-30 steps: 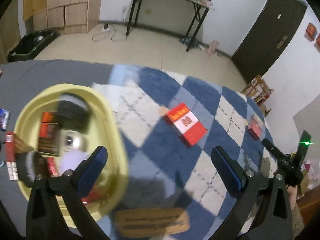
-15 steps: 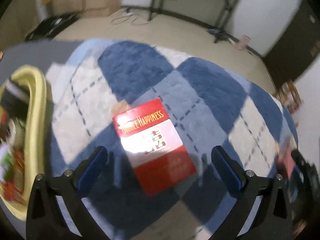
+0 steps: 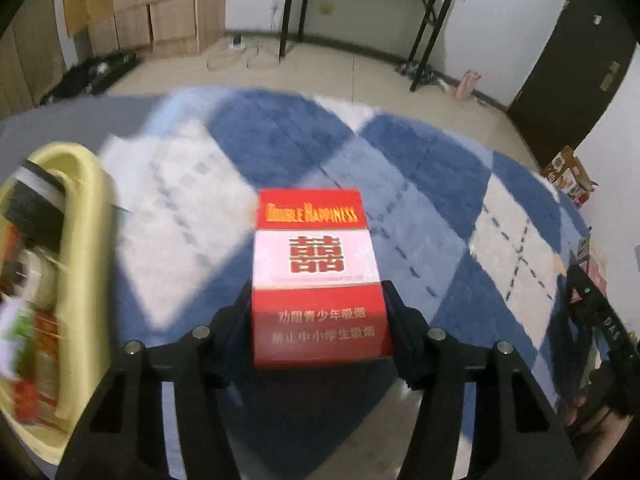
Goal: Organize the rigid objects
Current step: 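Lower both boxes into the yellow tray and open both tools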
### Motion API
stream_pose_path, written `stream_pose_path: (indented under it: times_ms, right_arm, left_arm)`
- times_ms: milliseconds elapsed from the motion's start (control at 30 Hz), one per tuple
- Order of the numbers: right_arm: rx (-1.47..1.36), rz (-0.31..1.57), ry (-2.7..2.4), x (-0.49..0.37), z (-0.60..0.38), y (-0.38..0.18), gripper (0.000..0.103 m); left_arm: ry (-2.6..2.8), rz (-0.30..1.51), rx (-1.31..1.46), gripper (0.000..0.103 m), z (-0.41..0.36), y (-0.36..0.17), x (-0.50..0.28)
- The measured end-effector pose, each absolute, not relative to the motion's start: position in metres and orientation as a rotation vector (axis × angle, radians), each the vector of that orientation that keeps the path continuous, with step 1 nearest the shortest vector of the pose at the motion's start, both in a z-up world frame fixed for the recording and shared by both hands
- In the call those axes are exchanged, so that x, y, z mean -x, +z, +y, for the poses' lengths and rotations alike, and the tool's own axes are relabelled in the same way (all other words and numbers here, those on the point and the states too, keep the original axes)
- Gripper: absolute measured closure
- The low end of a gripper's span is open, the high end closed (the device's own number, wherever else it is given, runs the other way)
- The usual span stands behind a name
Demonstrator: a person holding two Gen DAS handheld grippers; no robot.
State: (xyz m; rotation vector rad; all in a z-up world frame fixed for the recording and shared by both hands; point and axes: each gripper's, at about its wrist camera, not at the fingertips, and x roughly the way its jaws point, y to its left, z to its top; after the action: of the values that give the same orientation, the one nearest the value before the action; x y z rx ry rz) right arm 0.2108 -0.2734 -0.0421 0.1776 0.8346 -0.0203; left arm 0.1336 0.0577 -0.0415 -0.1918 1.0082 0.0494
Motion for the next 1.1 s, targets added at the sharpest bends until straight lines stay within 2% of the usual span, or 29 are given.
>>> stream_pose_path:
  times_ms: [133, 267, 467, 700, 900, 1100]
  right_arm:
    - [-0.163, 0.78, 0.123, -0.188, -0.237, -0.007, 0.027]
    - [-0.111, 0.768, 0.356, -0.162, -0.156, 0.033, 0.027]
    - [-0.035, 0.829, 0.677, -0.131, -0.035, 0.061, 0.027]
    - [0.111, 0.938, 0.815, -0.131, 0.077, 0.036, 0.027]
    - [0.17, 1.008, 0.83, -0.153, 0.123, 0.01, 0.027]
    - [0.2, 1.039, 0.831, -0.175, 0.16, -0.013, 0.026]
  left_arm:
    - [0.067, 0.961, 0.181, 0.044, 0.105, 0.0, -0.118]
    - [0.132, 0.914, 0.184, 0.044, 0.18, 0.04, -0.102]
    - [0.177, 0.999, 0.148, 0.044, 0.274, 0.048, -0.093]
    - [0.198, 1.159, 0.177, 0.044, 0.316, 0.008, -0.107]
    - [0.181, 1.212, 0.205, 0.044, 0.321, -0.021, -0.112]
    - [0.175, 1.193, 0.213, 0.043, 0.32, -0.017, -0.11]
